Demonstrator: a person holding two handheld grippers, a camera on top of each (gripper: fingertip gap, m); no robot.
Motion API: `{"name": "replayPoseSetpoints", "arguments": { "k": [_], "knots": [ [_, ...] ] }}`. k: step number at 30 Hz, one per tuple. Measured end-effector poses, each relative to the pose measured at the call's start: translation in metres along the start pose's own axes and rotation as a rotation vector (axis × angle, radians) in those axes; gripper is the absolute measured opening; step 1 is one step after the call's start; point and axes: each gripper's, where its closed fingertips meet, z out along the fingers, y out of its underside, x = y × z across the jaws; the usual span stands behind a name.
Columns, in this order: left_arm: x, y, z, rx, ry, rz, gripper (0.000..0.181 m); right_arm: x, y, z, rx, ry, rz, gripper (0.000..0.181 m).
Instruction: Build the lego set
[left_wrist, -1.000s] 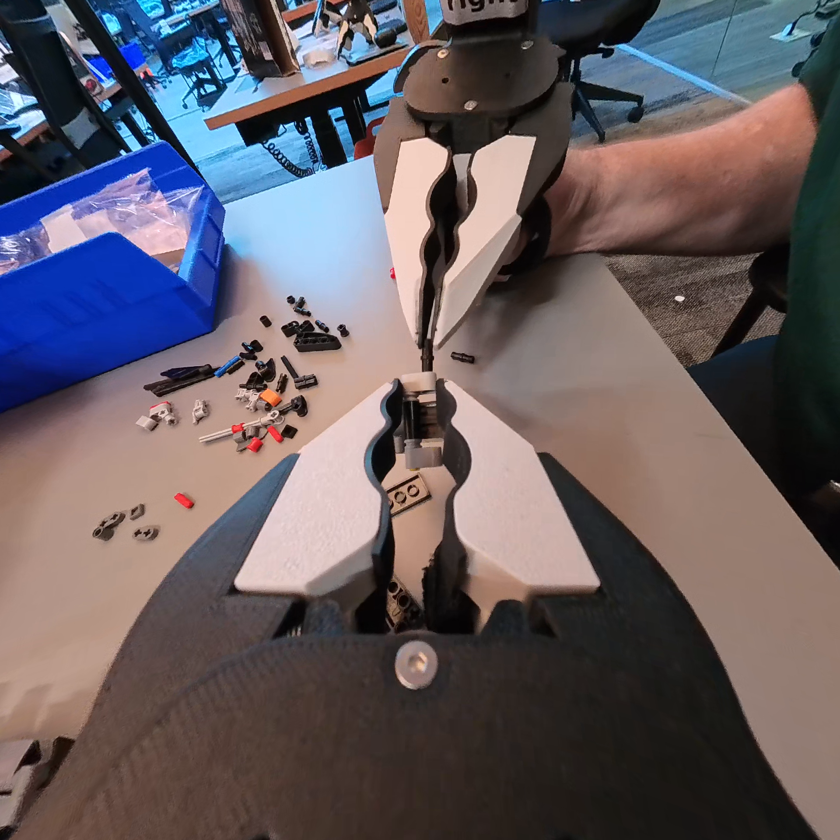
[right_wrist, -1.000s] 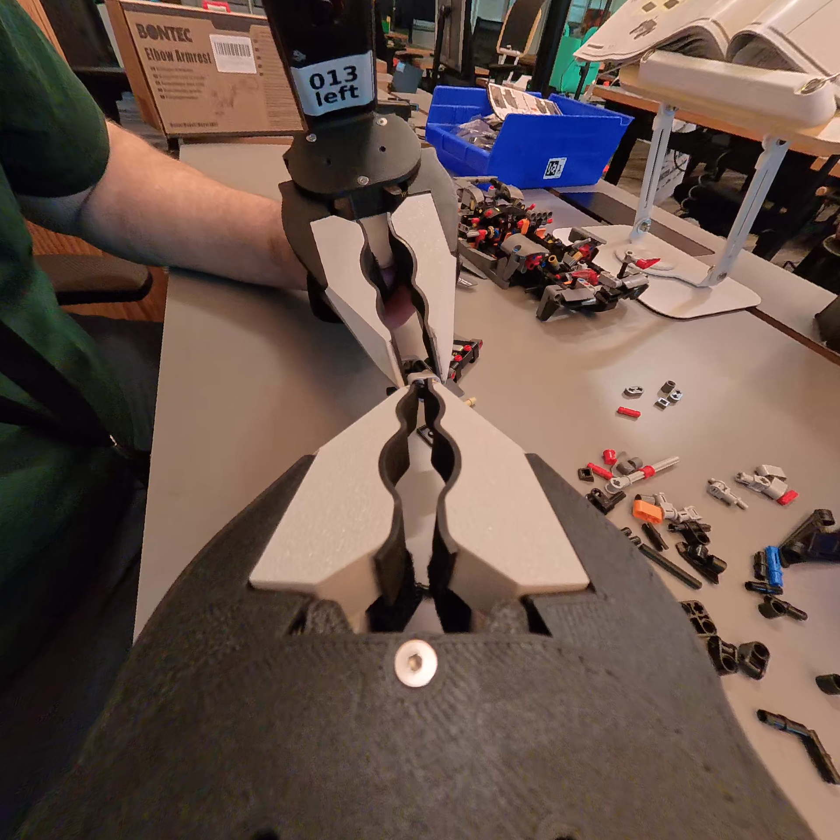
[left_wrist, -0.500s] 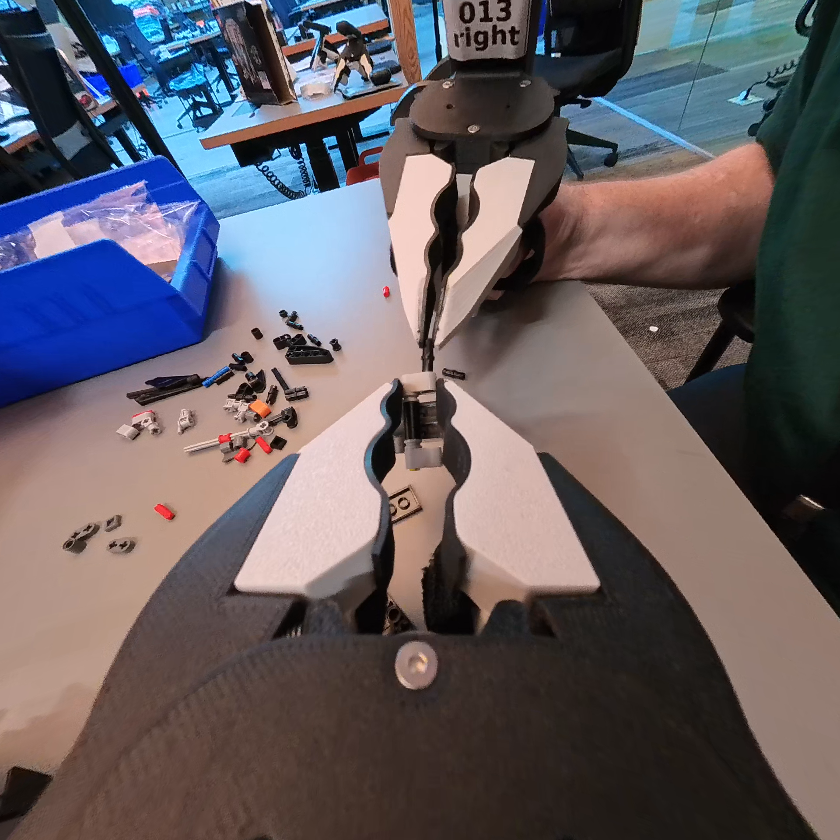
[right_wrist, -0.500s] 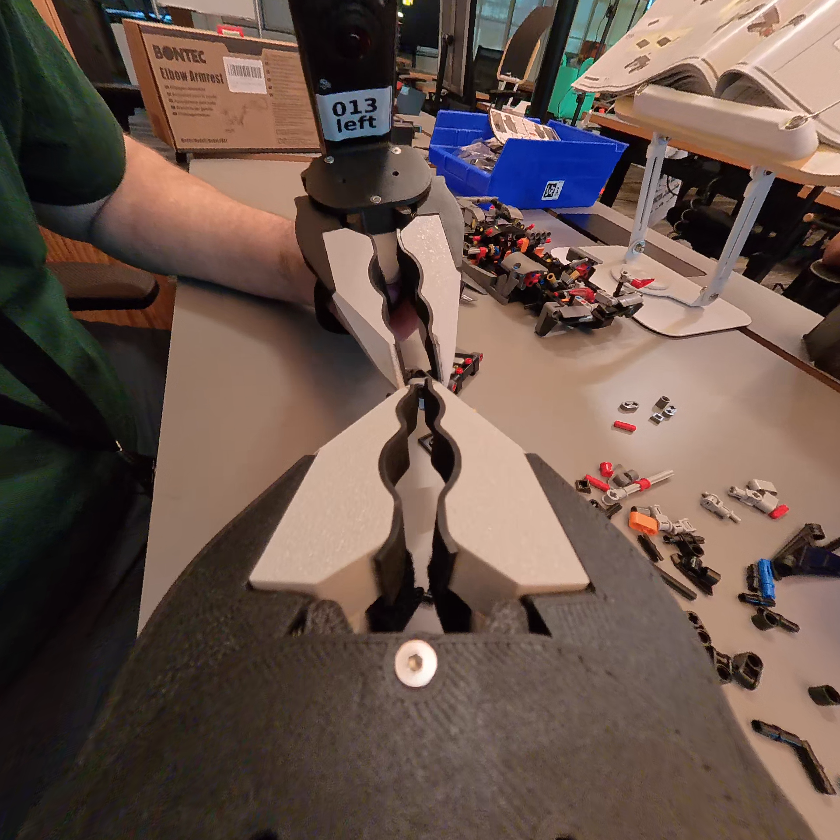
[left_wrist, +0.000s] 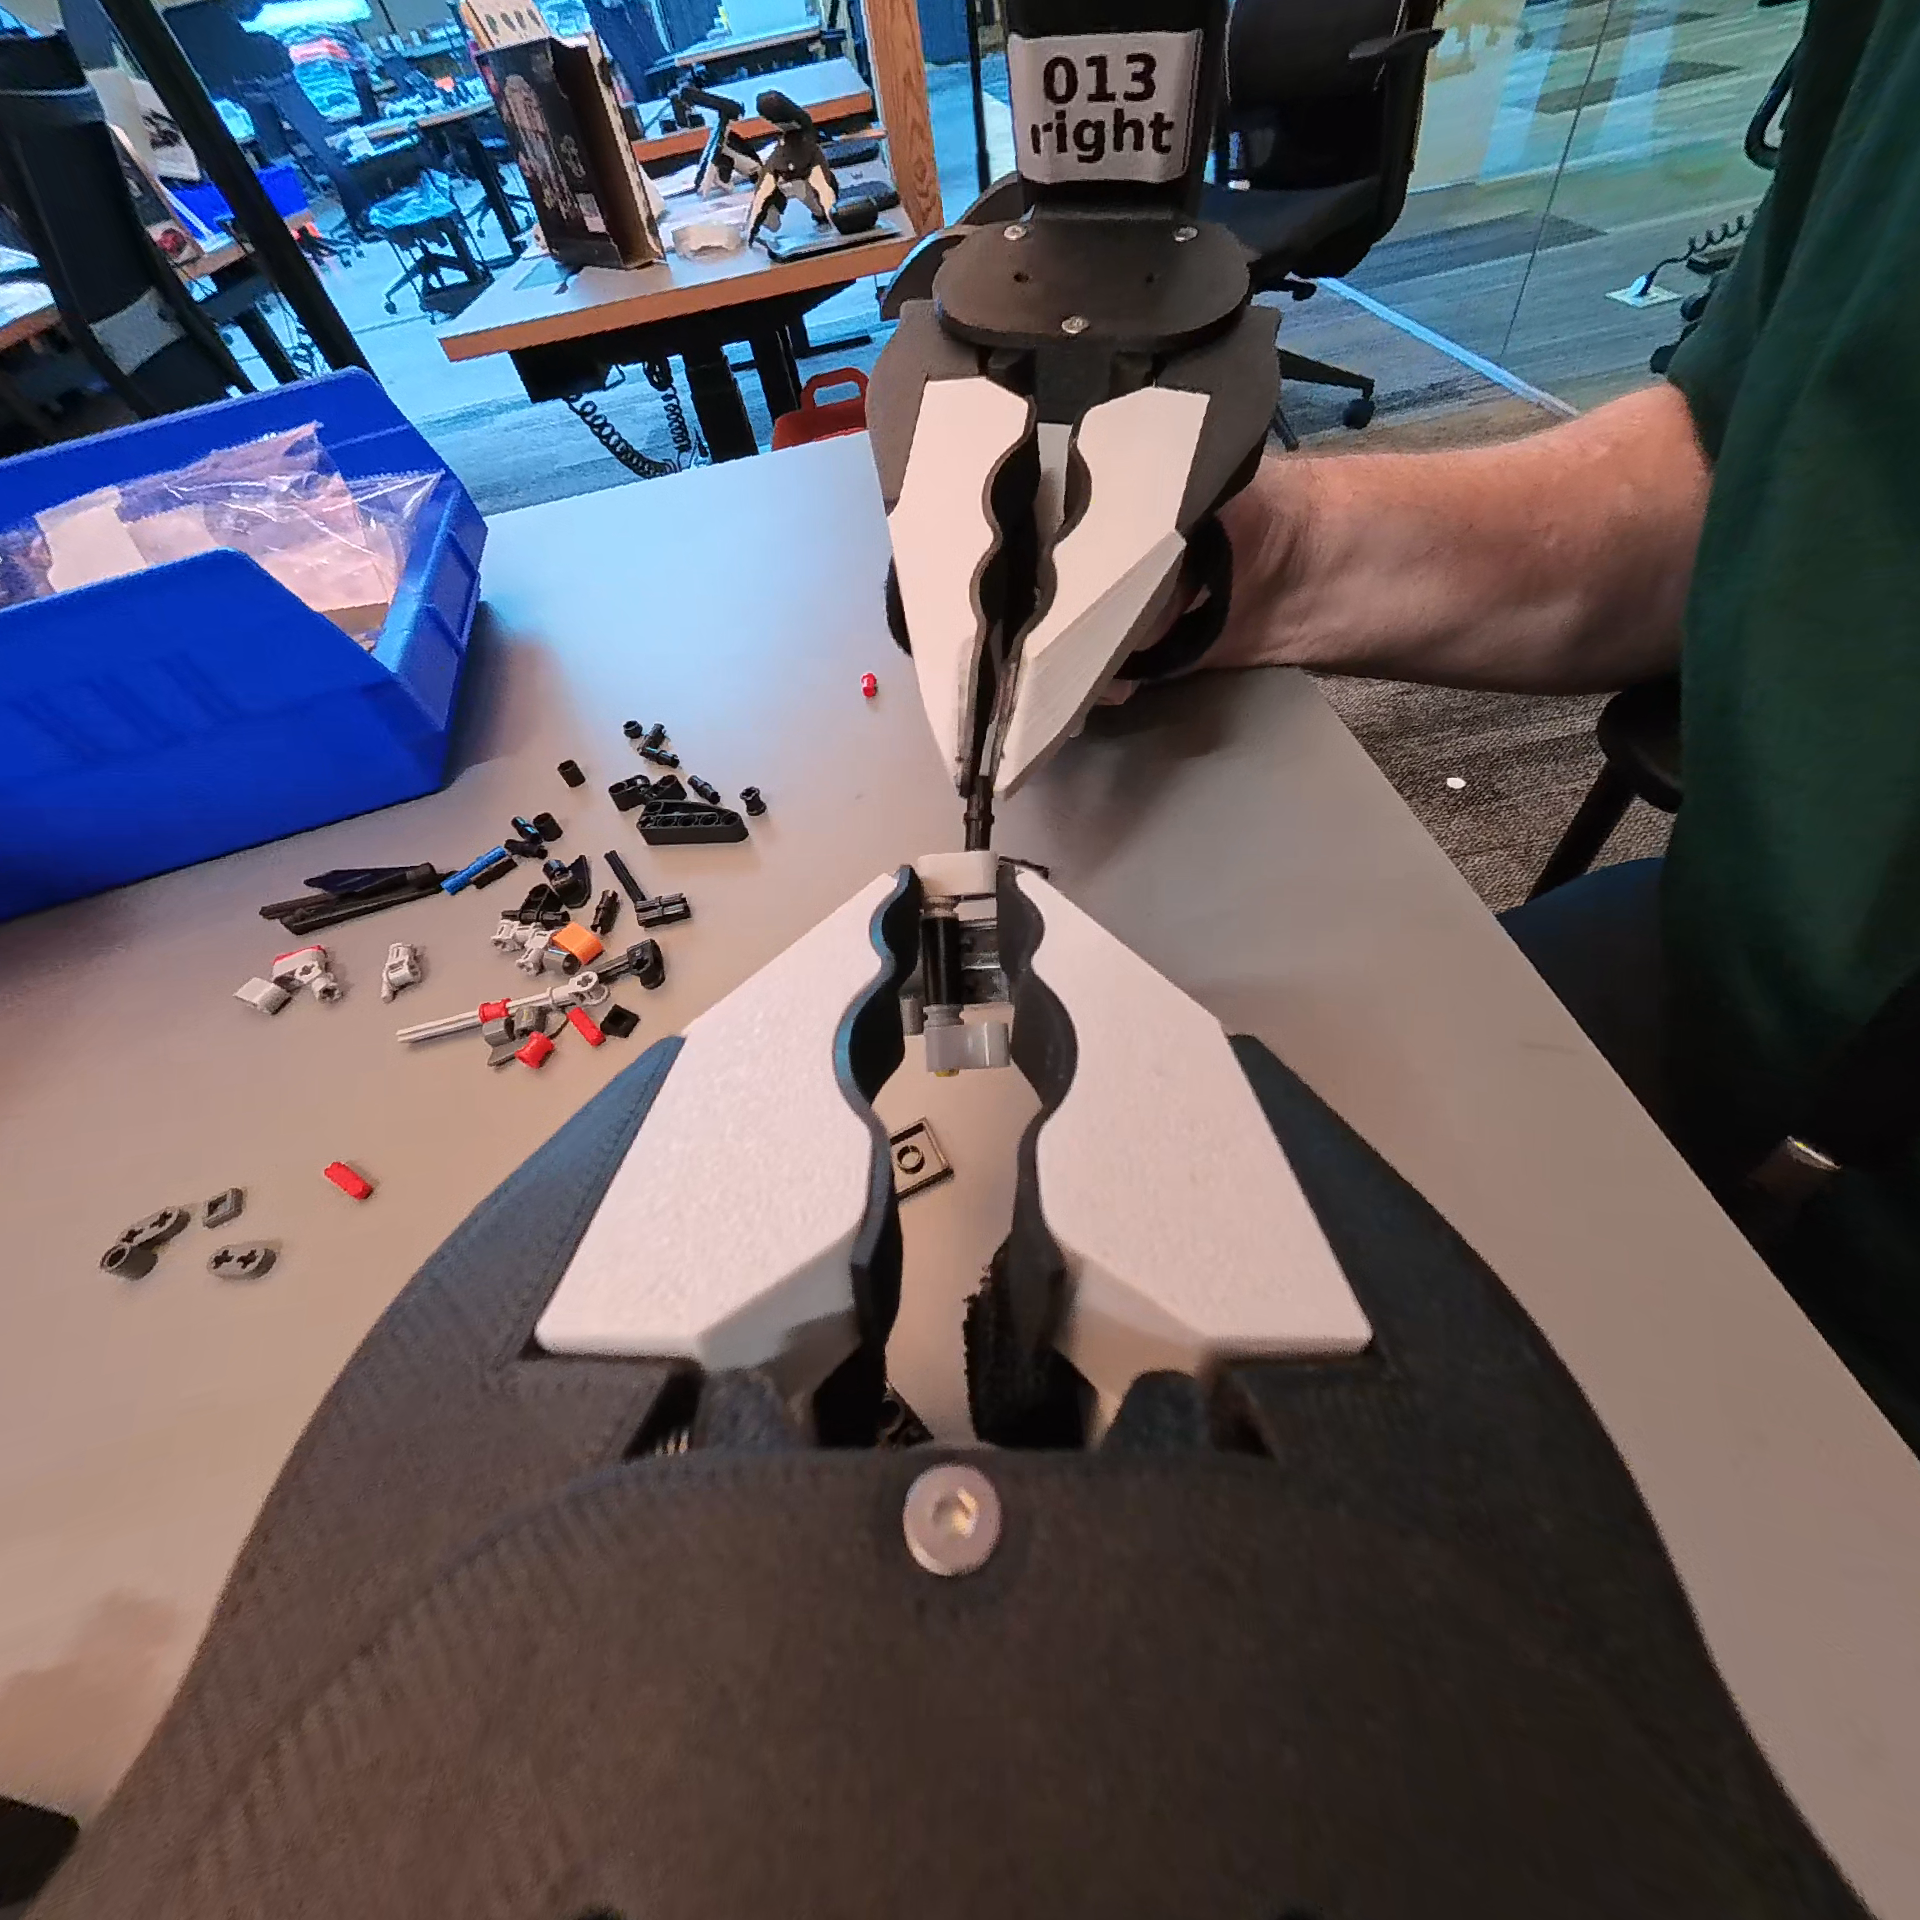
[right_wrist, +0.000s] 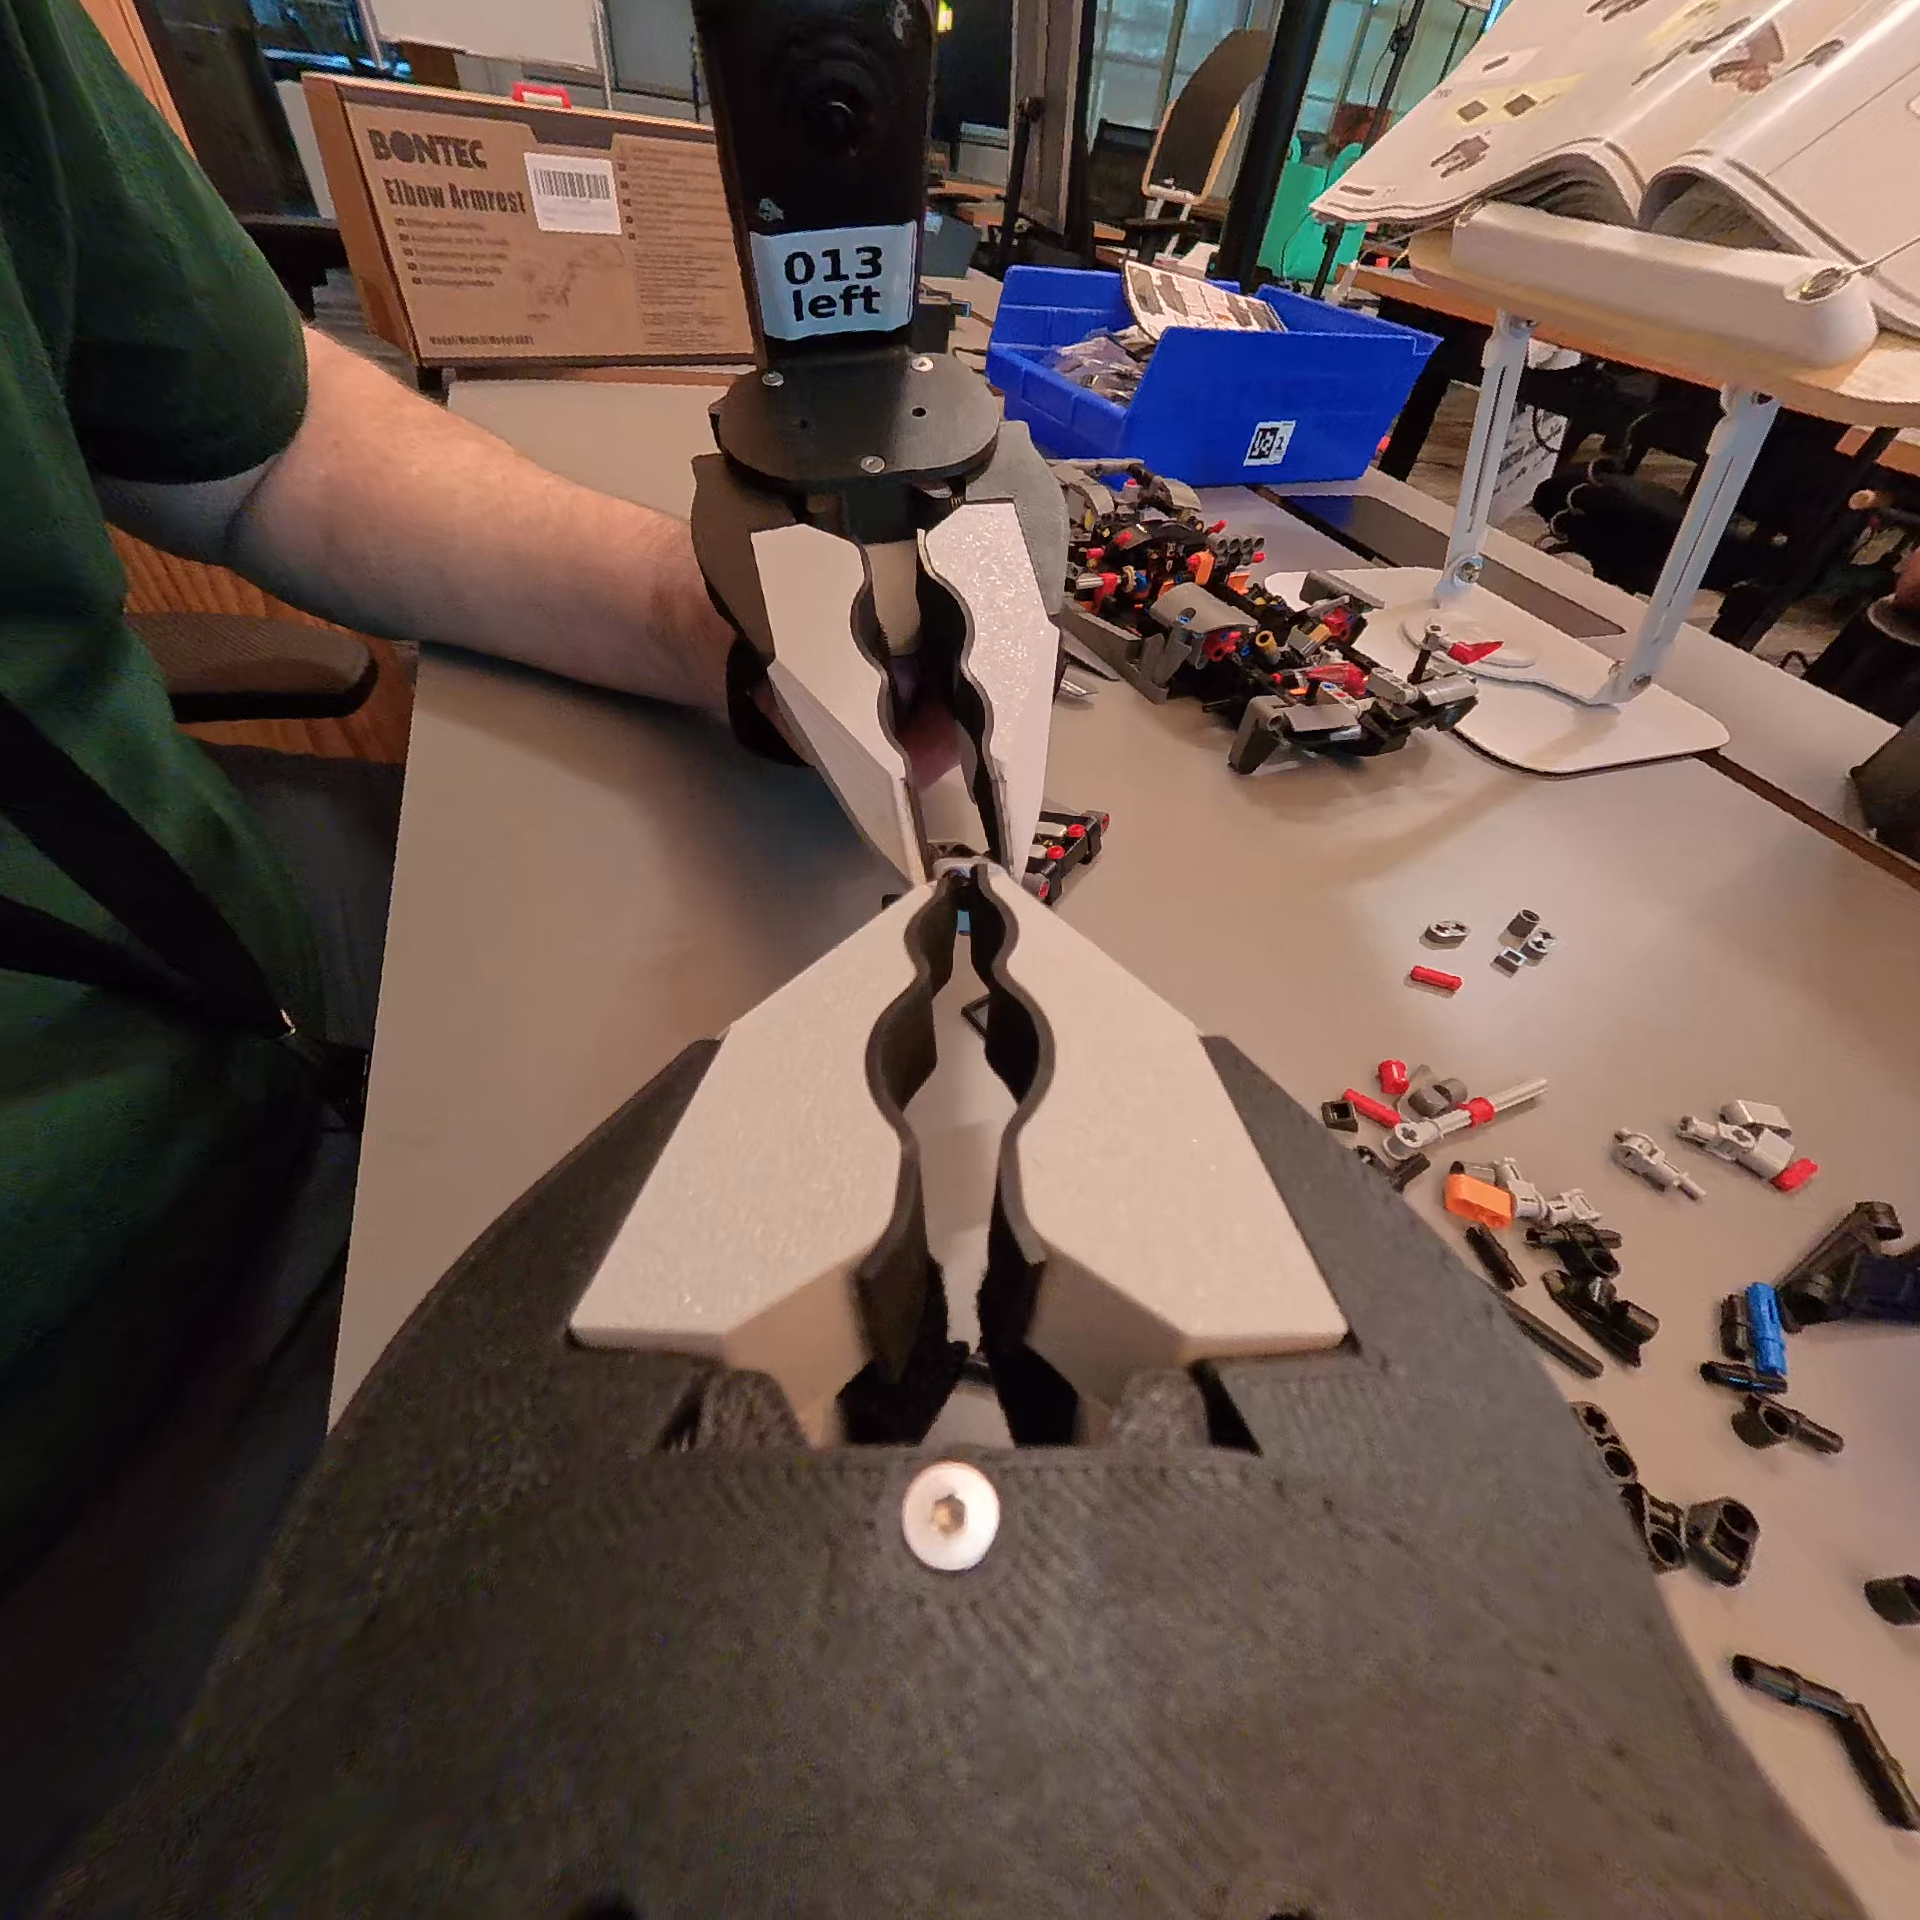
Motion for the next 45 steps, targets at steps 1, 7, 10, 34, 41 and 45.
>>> {"name": "replayPoseSetpoints", "arguments": {
  "k": [1,7,10,34,41,45],
  "knots": [
    [0.000,0.000,0.000,-0.003,-0.002,0.004,0.012,0.000,0.000,0.000,-0.001,-0.001,0.000,0.001],
    [0.000,0.001,0.000,-0.008,-0.006,0.014,0.012,-0.001,0.001,0.000,-0.004,-0.004,0.000,0.000],
    [0.000,0.001,0.000,-0.017,-0.011,0.021,0.012,-0.001,0.001,0.001,-0.007,-0.001,-0.010,0.000],
    [0.003,-0.006,-0.001,0.023,0.001,0.014,0.012,-0.004,-0.004,-0.002,0.039,-0.056,0.046,0.000],
    [0.005,-0.009,-0.002,0.041,0.016,0.001,0.012,-0.007,-0.008,-0.003,0.065,-0.073,0.048,0.000],
    [0.007,-0.011,-0.002,0.062,0.038,-0.018,0.012,-0.008,-0.011,-0.004,0.078,-0.080,0.045,0.000]
  ]
}}
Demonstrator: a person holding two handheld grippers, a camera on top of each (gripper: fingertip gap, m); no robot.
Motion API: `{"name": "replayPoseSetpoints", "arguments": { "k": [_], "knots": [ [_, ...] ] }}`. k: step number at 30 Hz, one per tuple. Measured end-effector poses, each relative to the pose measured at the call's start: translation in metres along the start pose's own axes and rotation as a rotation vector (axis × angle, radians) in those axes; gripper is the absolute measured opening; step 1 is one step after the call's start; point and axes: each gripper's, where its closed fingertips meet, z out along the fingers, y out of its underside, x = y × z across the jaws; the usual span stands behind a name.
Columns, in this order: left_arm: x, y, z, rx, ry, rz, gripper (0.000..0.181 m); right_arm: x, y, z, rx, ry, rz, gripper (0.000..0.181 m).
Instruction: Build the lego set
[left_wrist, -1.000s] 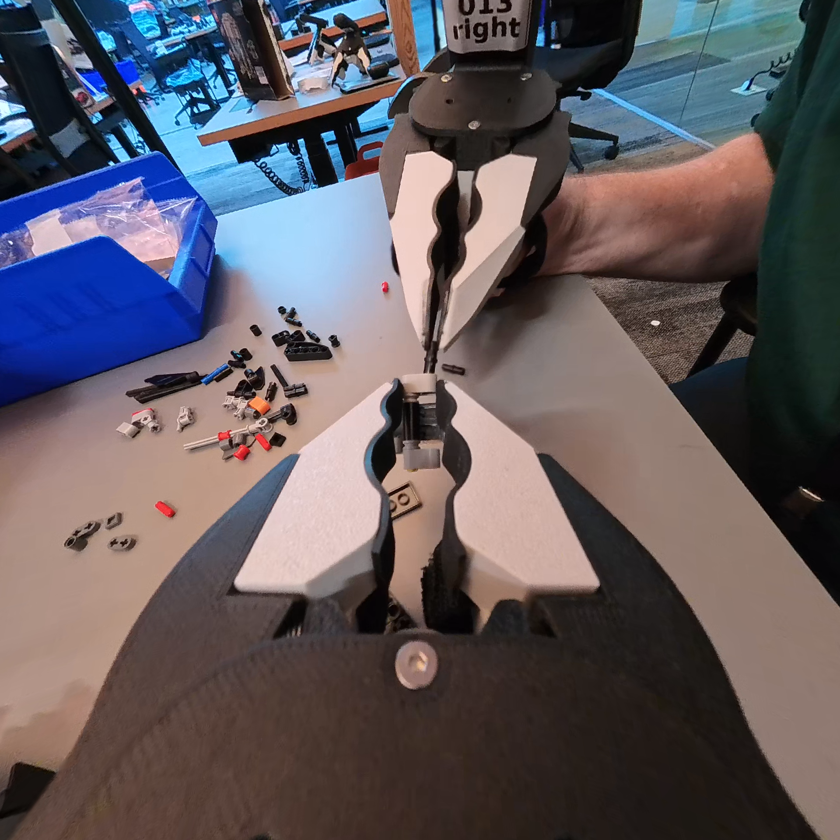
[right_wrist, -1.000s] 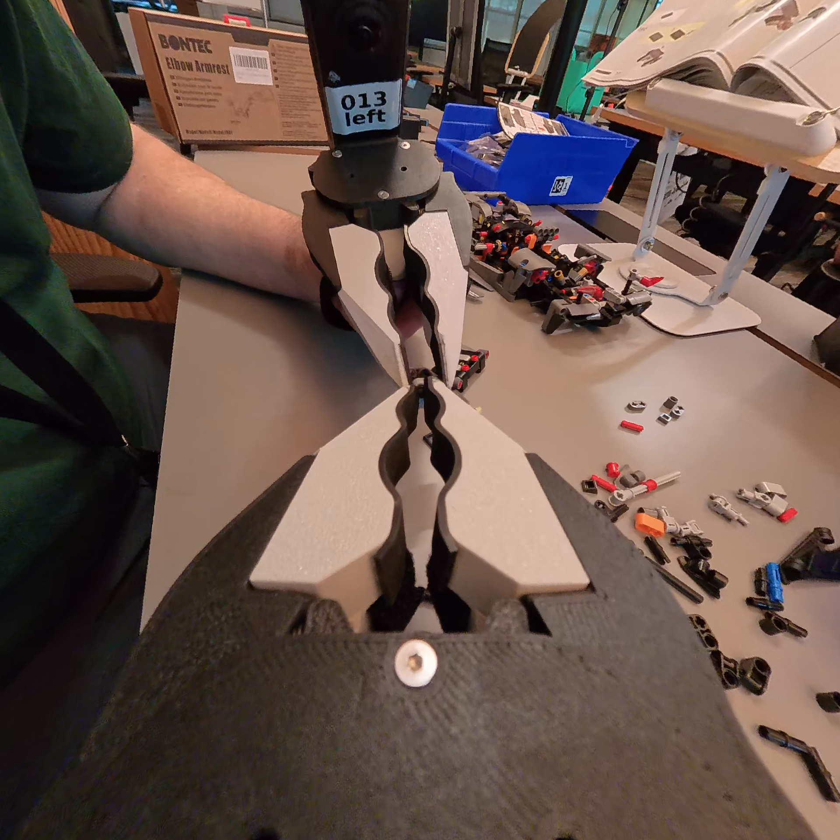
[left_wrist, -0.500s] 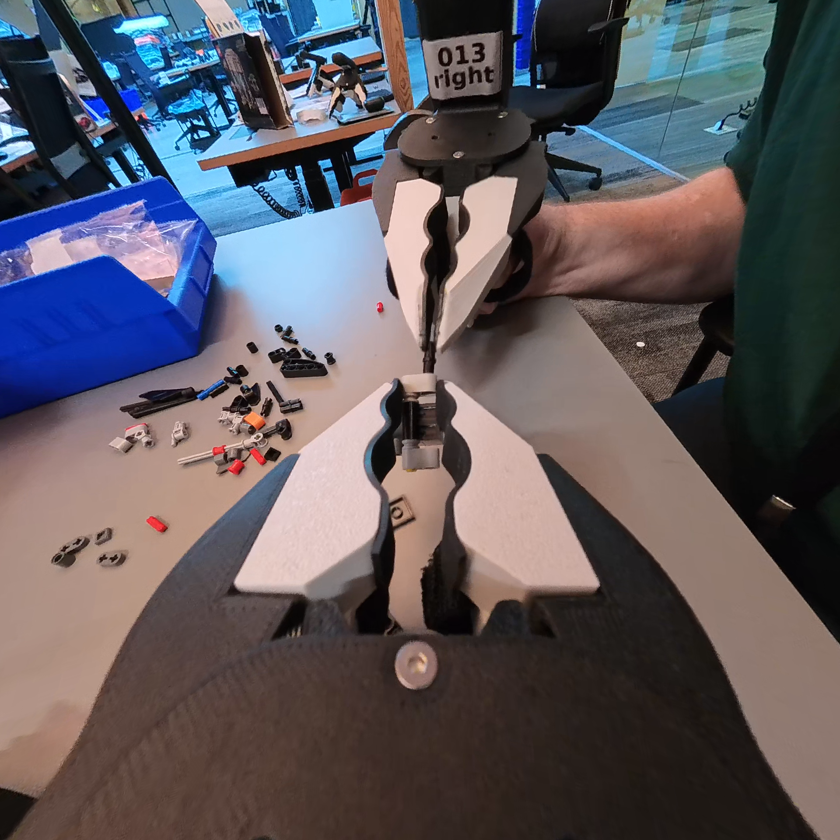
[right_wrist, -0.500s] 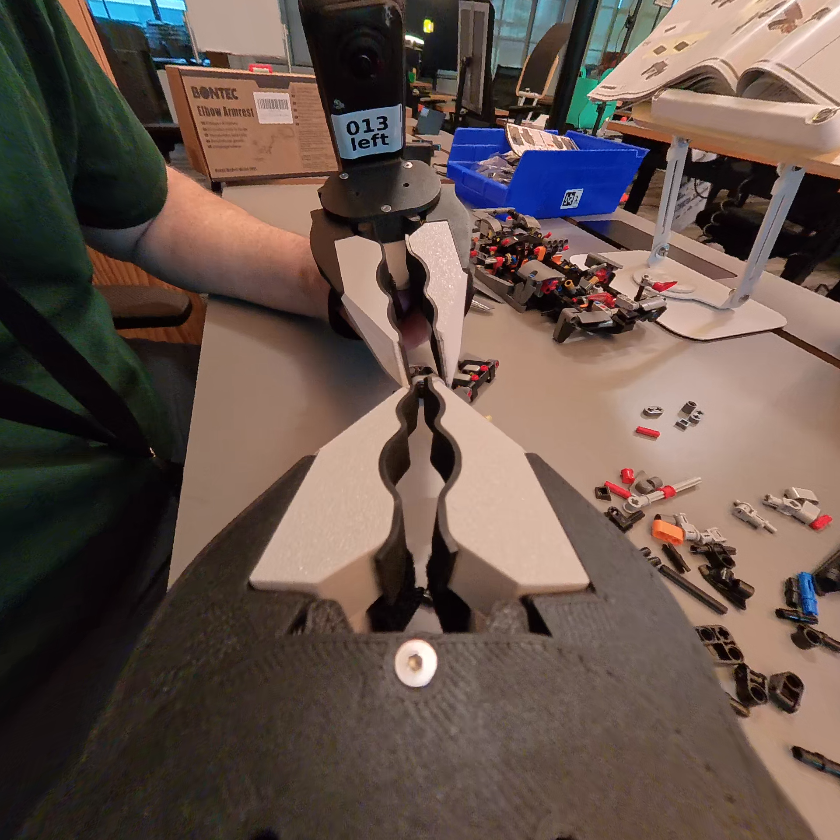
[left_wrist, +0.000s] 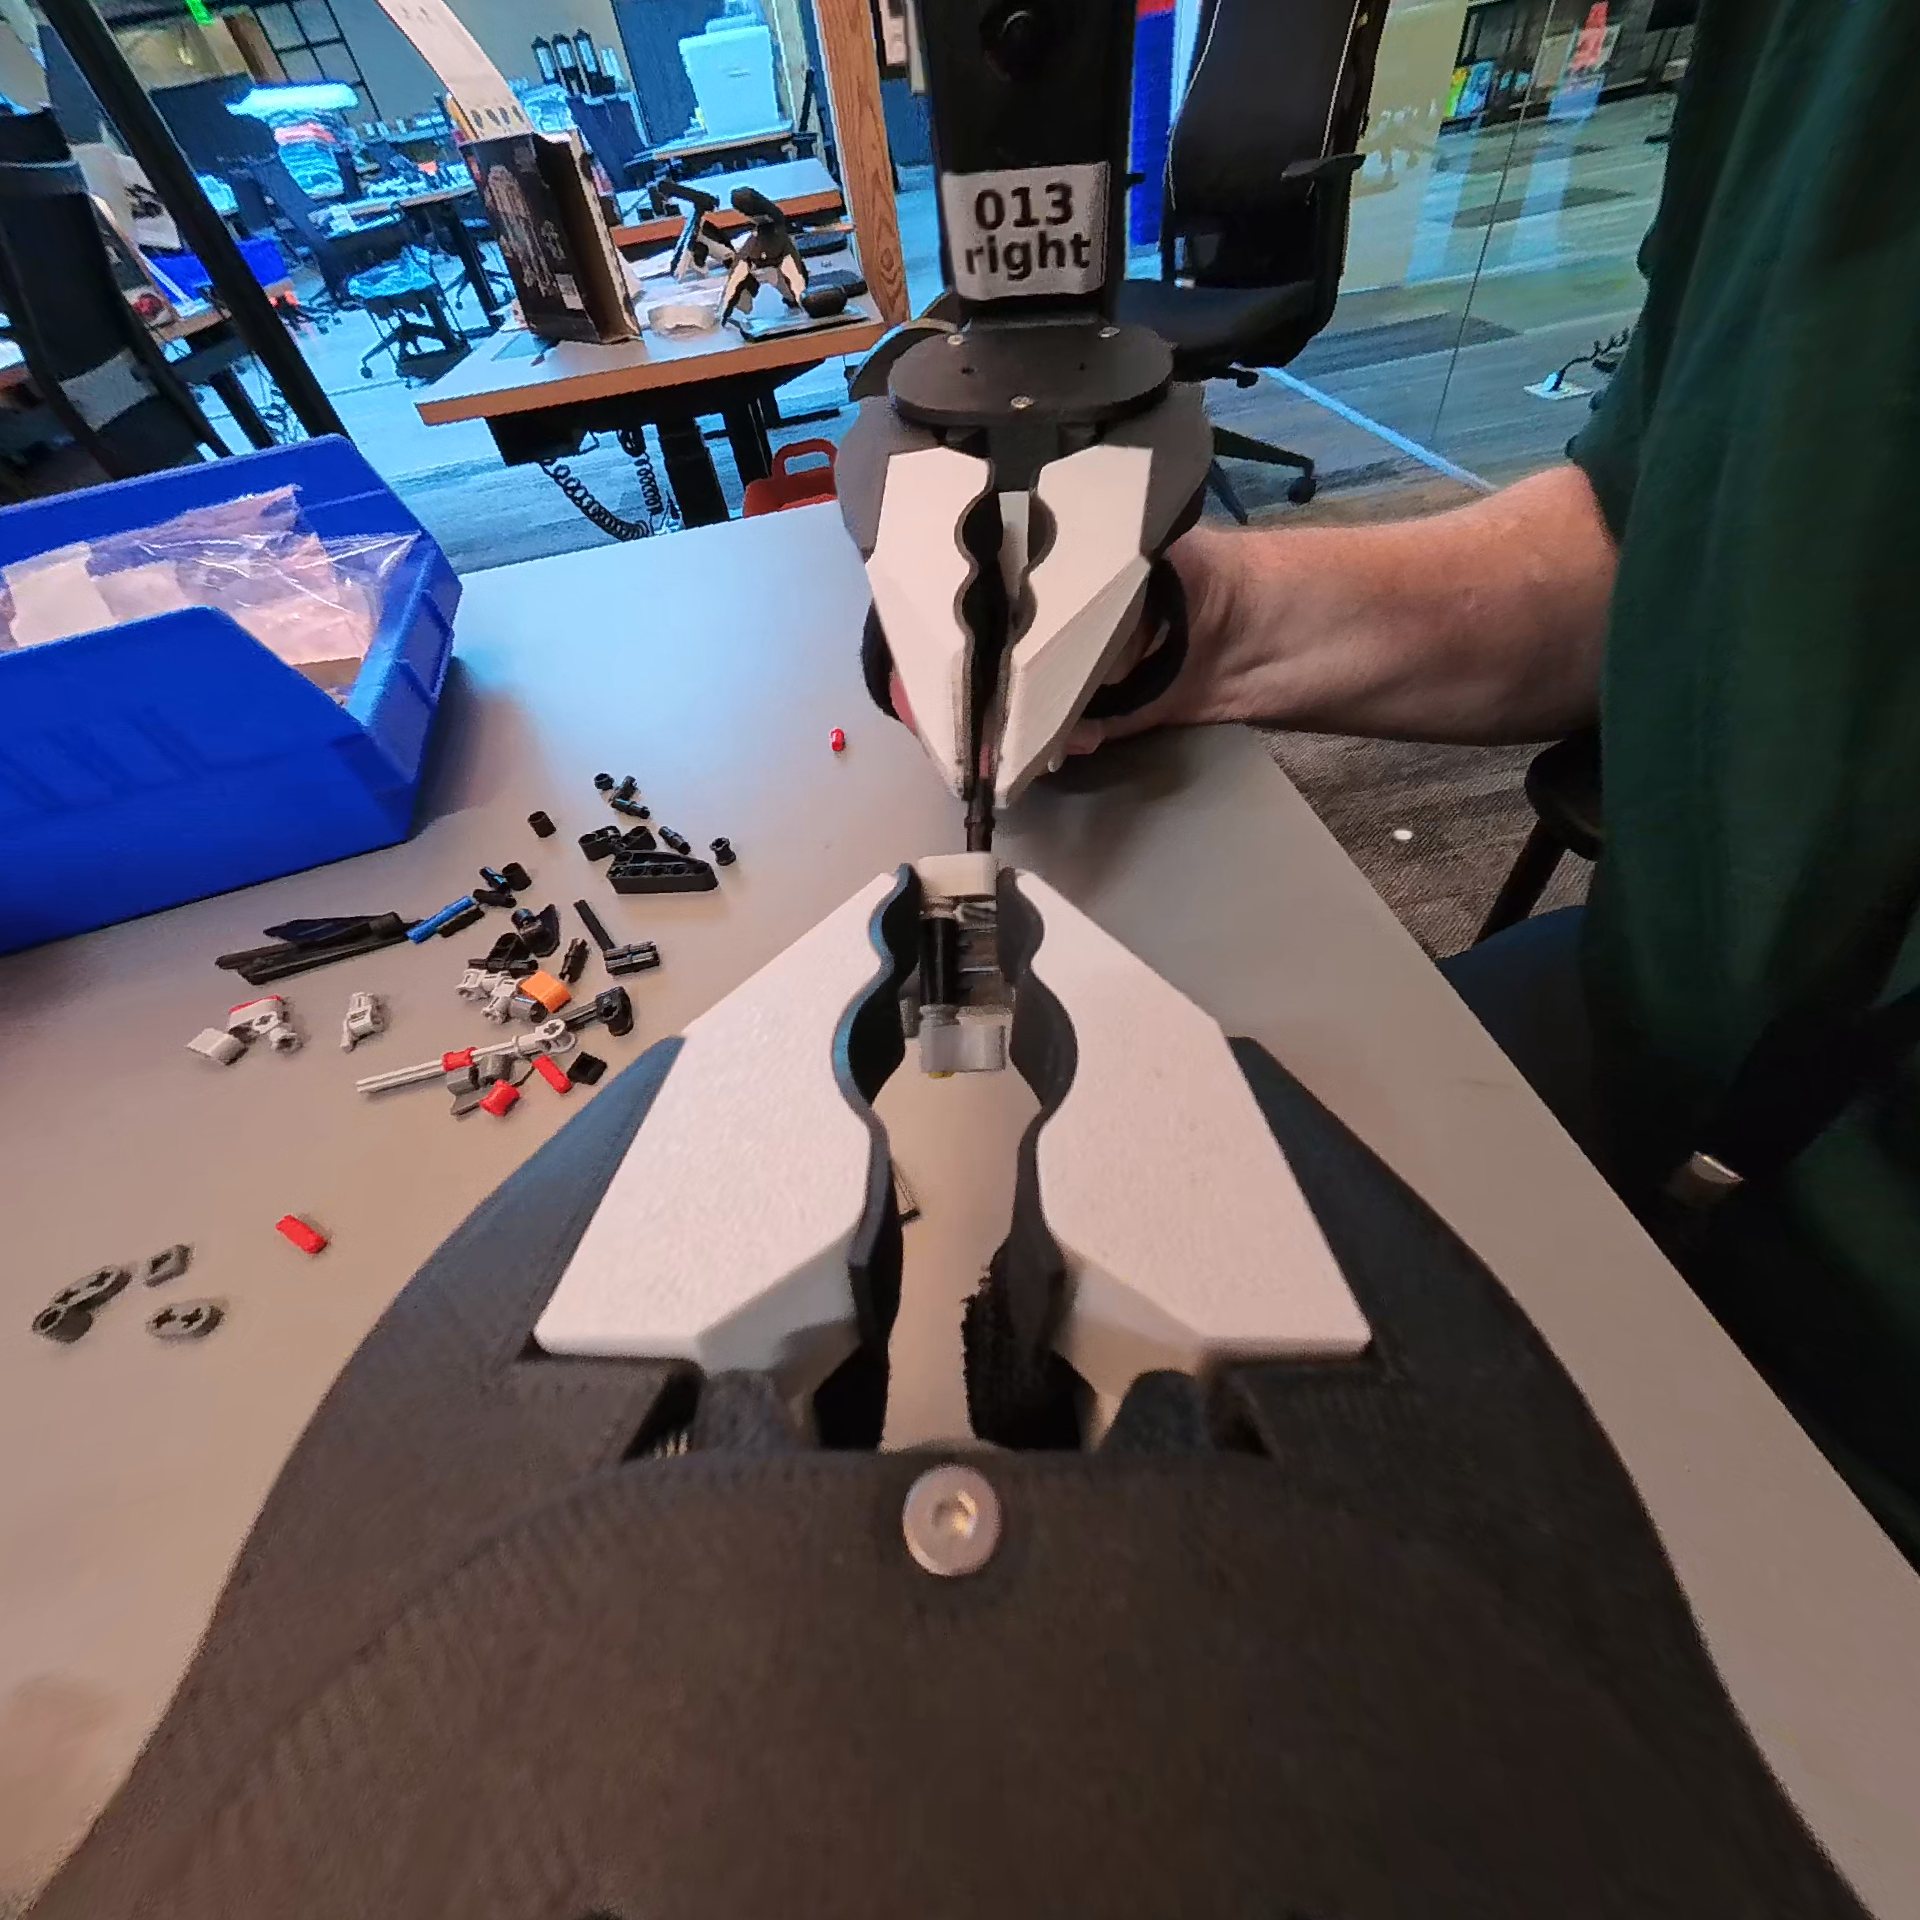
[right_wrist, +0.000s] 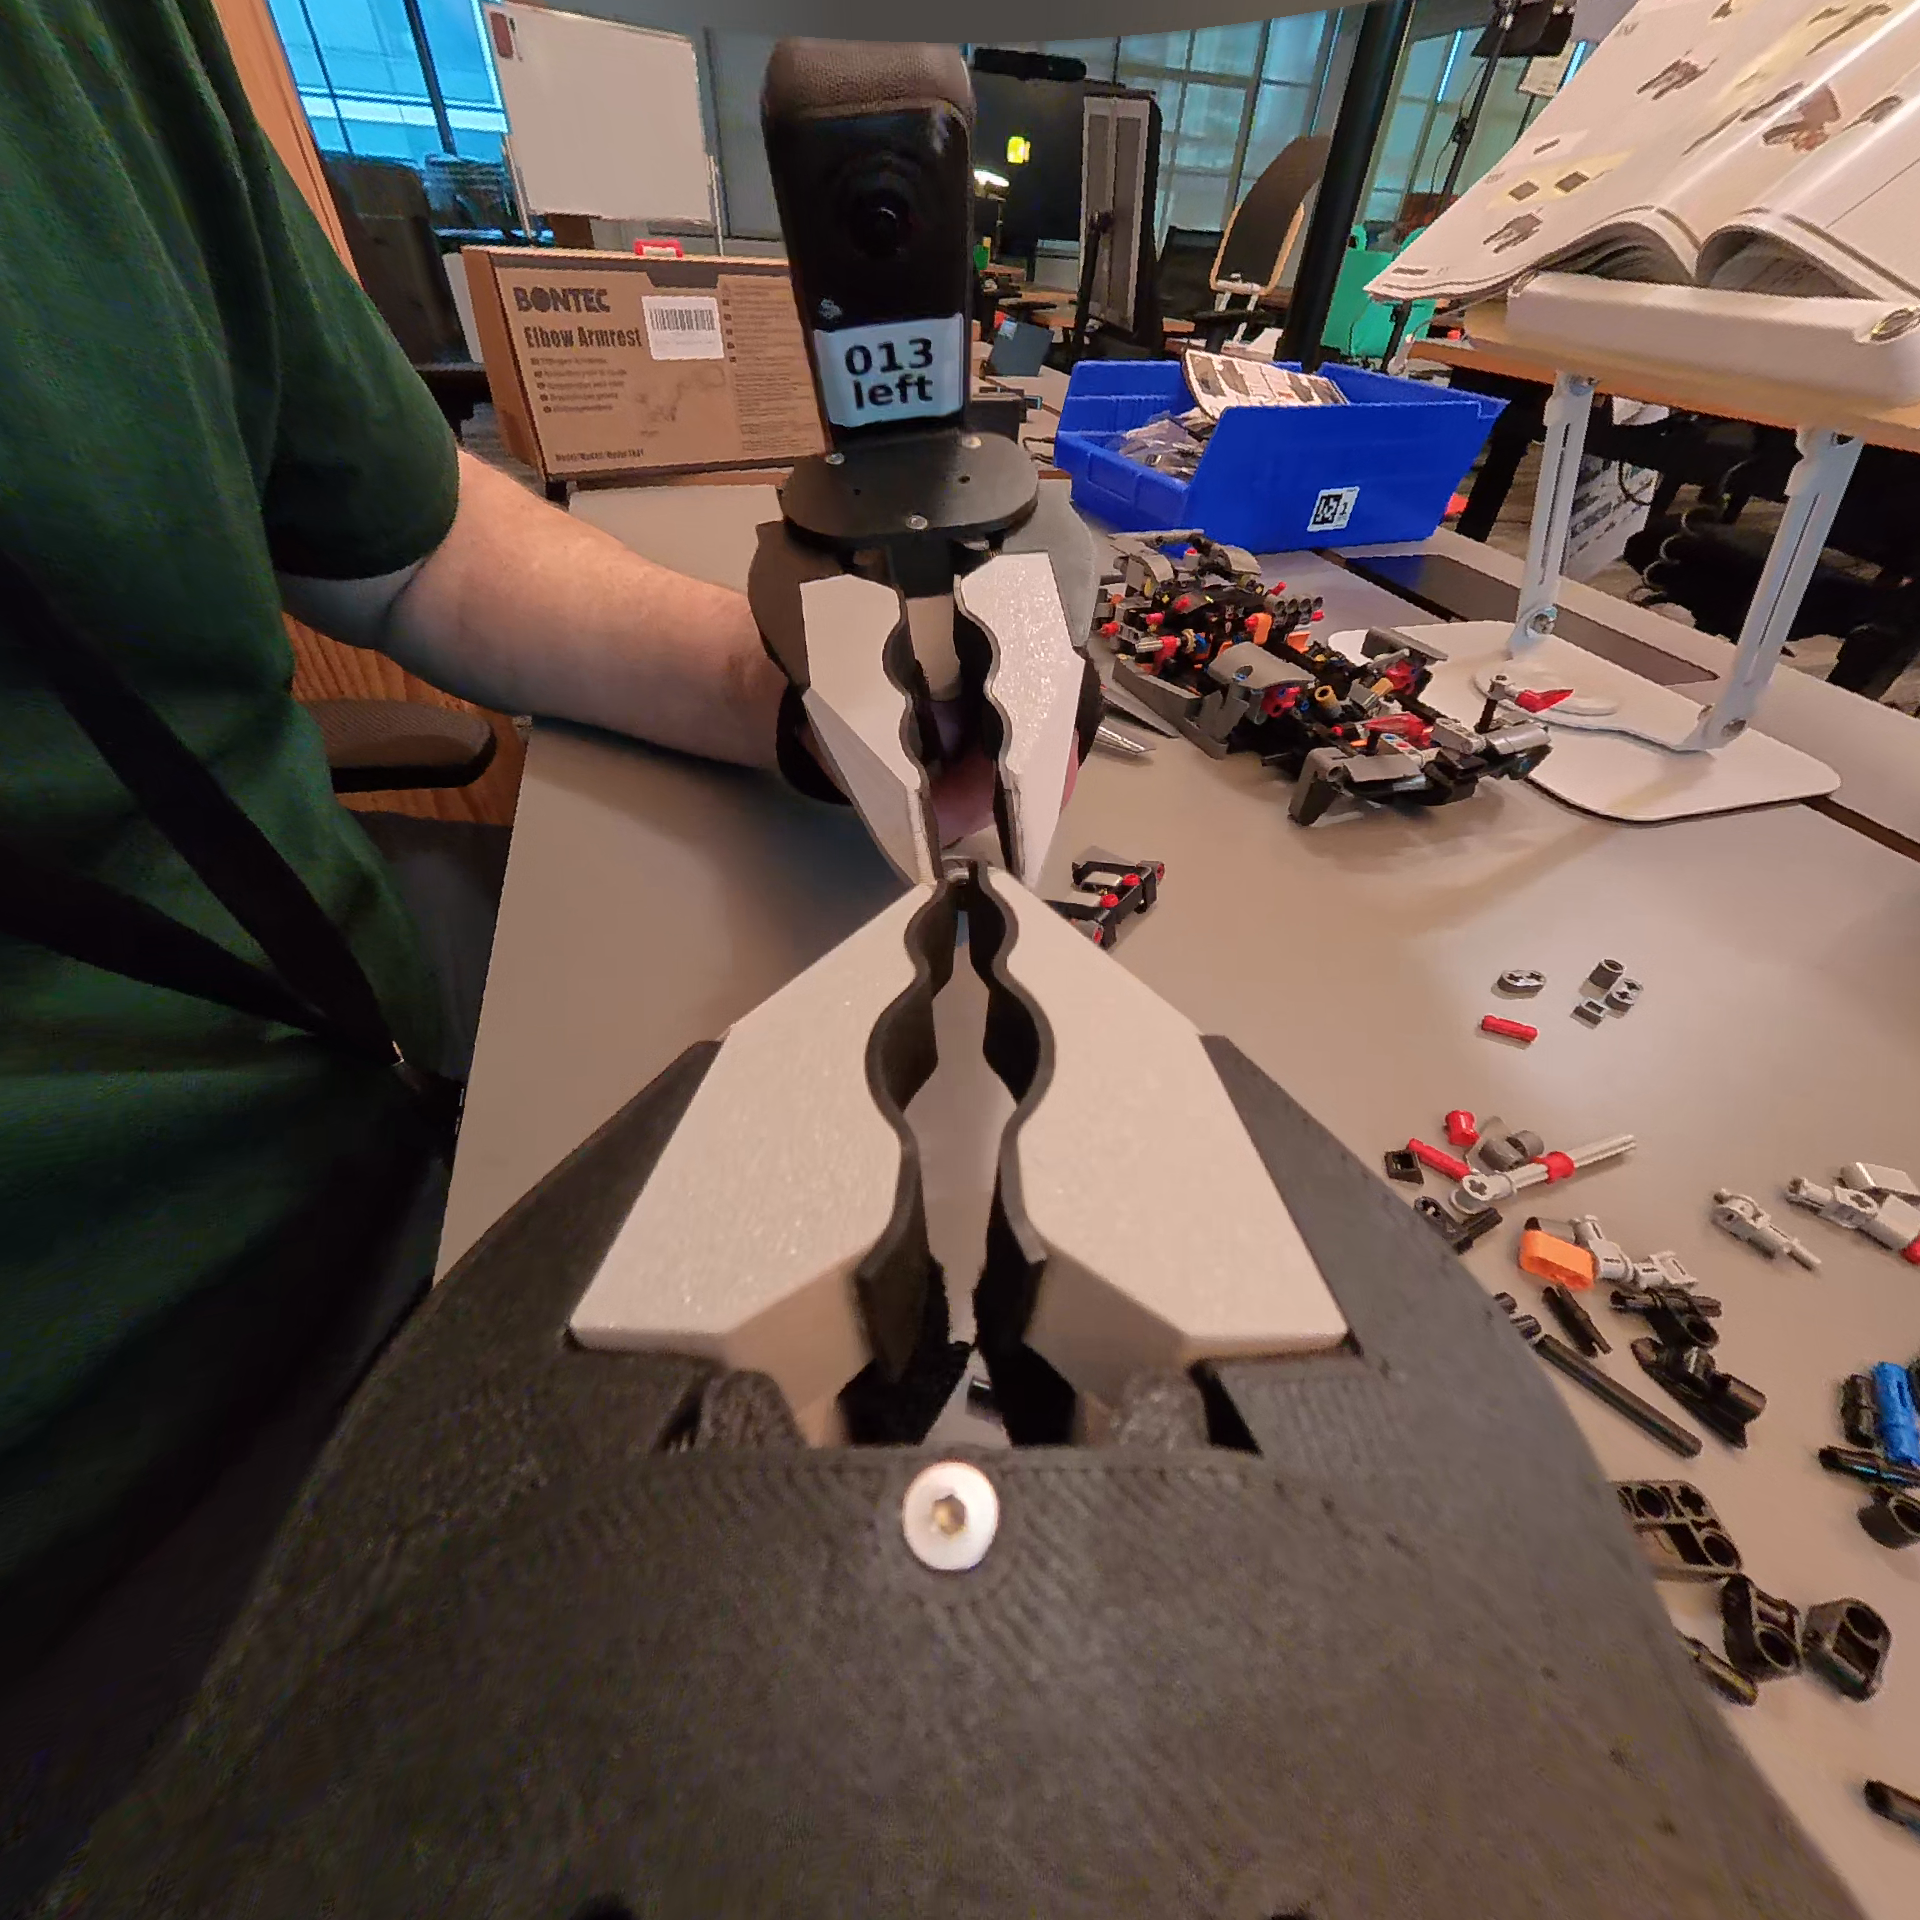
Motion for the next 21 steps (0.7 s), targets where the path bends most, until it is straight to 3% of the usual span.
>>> {"name": "replayPoseSetpoints", "arguments": {
  "k": [21],
  "knots": [
    [0.008,-0.010,-0.004,0.104,0.123,-0.123,0.012,-0.006,-0.012,0.000,0.053,-0.011,-0.036,0.001]
  ]
}}
